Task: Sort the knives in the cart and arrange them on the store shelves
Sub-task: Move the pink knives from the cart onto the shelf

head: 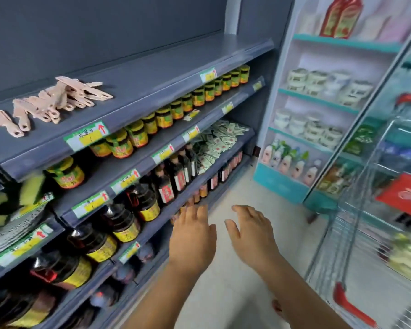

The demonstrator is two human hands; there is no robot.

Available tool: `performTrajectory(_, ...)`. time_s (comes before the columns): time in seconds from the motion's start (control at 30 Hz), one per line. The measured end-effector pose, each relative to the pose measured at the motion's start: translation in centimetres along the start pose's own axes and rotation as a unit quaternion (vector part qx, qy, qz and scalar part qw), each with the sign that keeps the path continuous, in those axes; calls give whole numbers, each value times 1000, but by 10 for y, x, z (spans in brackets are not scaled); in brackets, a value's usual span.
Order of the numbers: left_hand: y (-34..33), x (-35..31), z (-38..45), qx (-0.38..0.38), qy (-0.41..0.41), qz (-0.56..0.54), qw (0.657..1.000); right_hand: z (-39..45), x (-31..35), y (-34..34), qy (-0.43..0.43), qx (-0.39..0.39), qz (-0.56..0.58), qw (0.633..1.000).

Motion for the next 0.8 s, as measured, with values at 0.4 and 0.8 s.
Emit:
performTrajectory(0.4,-112,-170,-5,155,-104,-38,982,-50,-205,15,-165,23,25,986)
performTrajectory(0.8,-209,-344,1,253,-148,-44,955,-72,-391,55,-245,55,41,967)
Point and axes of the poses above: each hand's wrist, its own z-axis towards the middle knuckle, its own y-axis out of the back of the hand, x = y × z, the point moved 2 cm from there along z, towards the middle knuckle, and after that the axes turned 10 degrees about -y, right-handed, at the moved point
